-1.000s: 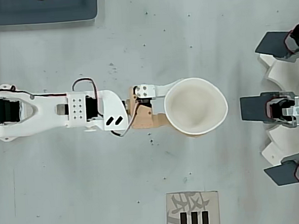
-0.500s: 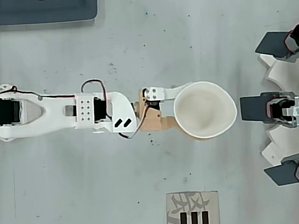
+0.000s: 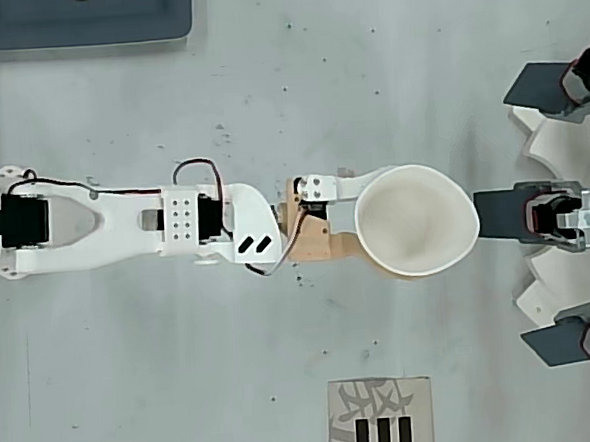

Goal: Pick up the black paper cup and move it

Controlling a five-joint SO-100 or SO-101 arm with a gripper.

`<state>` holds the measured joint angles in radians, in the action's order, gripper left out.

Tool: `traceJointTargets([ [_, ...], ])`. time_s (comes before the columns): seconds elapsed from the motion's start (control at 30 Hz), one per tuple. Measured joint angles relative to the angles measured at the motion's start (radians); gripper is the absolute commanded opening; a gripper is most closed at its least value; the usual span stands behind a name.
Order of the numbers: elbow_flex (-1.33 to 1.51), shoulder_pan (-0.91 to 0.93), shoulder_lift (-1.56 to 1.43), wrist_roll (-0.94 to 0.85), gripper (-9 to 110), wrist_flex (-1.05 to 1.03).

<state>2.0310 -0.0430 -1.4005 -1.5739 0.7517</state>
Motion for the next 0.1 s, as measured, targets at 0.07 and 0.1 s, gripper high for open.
traceJointTargets([
  [0.07,0.0,0.0,0.0,0.0,3,0.0],
  [0.1,0.0,0.0,0.0,0.0,3,-0.003],
])
